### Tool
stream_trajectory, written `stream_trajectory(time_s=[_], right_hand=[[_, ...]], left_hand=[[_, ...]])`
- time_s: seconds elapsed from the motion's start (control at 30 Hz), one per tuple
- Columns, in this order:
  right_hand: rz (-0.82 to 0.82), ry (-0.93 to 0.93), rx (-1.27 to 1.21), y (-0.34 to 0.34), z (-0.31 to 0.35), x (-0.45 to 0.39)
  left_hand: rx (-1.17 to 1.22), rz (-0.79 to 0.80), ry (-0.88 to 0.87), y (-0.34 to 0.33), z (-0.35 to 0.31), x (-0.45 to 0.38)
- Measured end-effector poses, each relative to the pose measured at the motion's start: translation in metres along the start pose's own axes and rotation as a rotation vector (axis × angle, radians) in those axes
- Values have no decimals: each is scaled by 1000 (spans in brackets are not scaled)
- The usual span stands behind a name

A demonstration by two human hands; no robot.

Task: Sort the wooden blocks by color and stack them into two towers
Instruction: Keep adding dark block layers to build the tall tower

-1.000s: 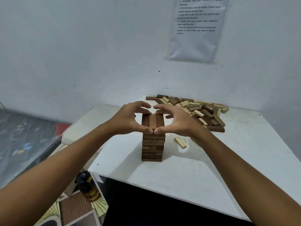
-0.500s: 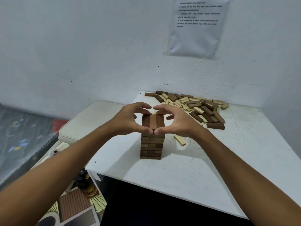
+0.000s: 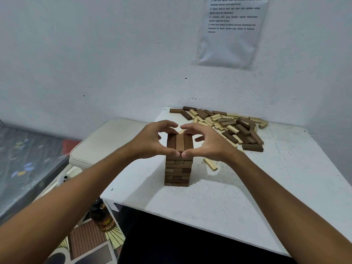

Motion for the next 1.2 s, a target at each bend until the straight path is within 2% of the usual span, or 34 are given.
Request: stream_trajectory(time_s=[1.2], right_hand=[[21, -2, 2, -2, 0, 3]], left_hand=[[15, 16, 11, 0, 0, 4]])
Point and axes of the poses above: each hand's wrist, its own x-axis away from the middle knuckle, its own y-axis out of the back of the hand, z = x × y, the point moved 5 cm from there along -x, towards the middle knuckle, and after that the axes turned 10 degrees about -x, right-handed, at the moved point
